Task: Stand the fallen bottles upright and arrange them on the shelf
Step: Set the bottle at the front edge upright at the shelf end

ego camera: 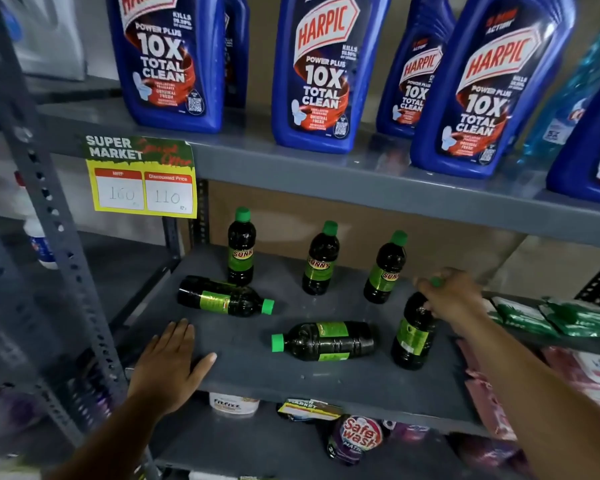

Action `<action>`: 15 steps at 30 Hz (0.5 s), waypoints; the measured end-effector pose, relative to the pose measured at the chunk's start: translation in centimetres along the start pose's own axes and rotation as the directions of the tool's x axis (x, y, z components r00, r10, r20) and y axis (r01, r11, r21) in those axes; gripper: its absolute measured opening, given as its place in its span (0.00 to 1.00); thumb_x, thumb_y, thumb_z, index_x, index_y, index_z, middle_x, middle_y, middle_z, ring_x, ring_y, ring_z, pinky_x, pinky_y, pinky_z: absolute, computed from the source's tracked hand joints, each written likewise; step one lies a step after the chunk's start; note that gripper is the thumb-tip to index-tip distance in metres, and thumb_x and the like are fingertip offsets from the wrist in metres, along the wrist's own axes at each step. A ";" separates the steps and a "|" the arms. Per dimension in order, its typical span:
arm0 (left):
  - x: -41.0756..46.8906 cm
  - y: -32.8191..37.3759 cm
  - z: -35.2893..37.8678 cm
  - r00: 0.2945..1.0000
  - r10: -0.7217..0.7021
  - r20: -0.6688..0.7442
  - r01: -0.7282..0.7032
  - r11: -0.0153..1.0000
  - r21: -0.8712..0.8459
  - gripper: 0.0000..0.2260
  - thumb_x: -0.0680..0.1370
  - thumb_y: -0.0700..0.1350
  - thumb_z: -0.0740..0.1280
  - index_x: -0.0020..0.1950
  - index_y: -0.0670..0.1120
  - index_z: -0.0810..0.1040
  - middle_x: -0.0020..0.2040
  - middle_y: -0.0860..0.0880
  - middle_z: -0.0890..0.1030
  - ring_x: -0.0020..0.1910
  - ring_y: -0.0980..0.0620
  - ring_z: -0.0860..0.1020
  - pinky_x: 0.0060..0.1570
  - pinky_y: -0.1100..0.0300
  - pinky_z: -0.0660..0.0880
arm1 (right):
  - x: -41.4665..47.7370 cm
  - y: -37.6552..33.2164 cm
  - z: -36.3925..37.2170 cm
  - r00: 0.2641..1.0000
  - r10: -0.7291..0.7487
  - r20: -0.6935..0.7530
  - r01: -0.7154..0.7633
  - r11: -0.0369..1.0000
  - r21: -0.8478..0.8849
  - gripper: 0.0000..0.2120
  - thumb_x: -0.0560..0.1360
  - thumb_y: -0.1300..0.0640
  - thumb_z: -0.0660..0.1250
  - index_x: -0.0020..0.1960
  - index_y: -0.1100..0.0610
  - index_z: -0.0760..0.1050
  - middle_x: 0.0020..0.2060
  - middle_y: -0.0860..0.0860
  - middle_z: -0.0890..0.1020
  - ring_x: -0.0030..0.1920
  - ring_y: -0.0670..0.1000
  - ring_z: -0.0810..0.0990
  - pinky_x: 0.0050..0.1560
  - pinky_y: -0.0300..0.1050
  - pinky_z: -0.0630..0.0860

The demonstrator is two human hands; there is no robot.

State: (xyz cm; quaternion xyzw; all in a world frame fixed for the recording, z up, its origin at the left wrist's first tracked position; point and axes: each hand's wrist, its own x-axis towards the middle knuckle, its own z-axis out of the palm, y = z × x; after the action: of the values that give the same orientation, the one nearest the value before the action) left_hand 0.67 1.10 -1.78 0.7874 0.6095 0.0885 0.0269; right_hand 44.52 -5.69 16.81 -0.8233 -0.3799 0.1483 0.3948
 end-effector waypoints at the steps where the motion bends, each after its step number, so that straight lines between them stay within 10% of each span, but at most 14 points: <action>1: 0.0 0.0 0.0 1.000 -0.001 0.000 0.001 1.000 0.000 0.47 0.70 0.72 0.33 0.74 0.40 0.58 0.76 0.42 0.60 0.75 0.45 0.55 0.72 0.47 0.56 | -0.3 0.1 -0.1 1.000 -0.013 -0.005 0.013 1.000 -0.014 0.10 0.74 0.50 0.71 0.39 0.49 0.70 0.28 0.55 0.82 0.29 0.54 0.81 0.41 0.52 0.82; 8: -0.1 -0.1 0.2 1.000 0.004 0.014 -0.003 1.000 -0.017 0.48 0.70 0.73 0.34 0.74 0.39 0.60 0.75 0.41 0.61 0.74 0.43 0.58 0.71 0.46 0.57 | -1.8 1.7 -0.4 0.990 -0.111 -0.086 0.107 0.993 -0.054 0.12 0.74 0.45 0.68 0.50 0.52 0.77 0.33 0.53 0.84 0.36 0.55 0.84 0.39 0.44 0.78; 15: 0.9 -0.8 -1.0 0.997 0.050 0.060 -0.050 0.999 0.005 0.52 0.65 0.77 0.35 0.76 0.41 0.53 0.77 0.42 0.56 0.75 0.44 0.54 0.73 0.48 0.54 | -3.8 3.9 1.7 0.982 -0.124 -0.141 0.101 0.981 -0.163 0.42 0.58 0.40 0.80 0.62 0.60 0.68 0.58 0.62 0.75 0.61 0.64 0.73 0.55 0.57 0.76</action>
State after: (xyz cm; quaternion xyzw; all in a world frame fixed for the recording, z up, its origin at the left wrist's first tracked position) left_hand -0.03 2.10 -0.85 0.8047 0.5889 0.0634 0.0406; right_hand 43.04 -9.09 12.51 -0.8375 -0.4055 0.0333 0.3647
